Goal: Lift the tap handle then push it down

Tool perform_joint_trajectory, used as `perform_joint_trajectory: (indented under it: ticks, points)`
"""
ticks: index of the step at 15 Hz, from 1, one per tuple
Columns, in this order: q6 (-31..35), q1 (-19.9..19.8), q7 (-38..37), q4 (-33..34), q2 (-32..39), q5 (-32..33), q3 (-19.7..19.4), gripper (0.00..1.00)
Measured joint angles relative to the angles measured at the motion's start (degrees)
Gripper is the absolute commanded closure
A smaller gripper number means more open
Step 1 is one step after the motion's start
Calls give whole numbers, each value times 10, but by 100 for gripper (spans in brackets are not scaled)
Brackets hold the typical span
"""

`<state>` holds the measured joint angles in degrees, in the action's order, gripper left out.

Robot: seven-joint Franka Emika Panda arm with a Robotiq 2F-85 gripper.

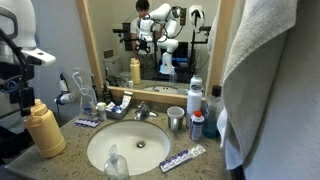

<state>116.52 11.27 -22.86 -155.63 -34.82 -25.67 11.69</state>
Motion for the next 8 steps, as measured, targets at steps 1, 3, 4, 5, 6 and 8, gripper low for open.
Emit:
perform_joint_trajectory:
  ticks: [1,3,4,5,6,8]
  points:
    - [0,0,0,0,0,0,0,0]
    - [0,0,0,0,0,0,0,0]
    - [0,0,0,0,0,0,0,0]
    - [0,-2,1,0,0,2,0,0]
    - [0,-8,1,0,0,8,-2,0]
    - [7,-32,3,6,5,42,-11,0]
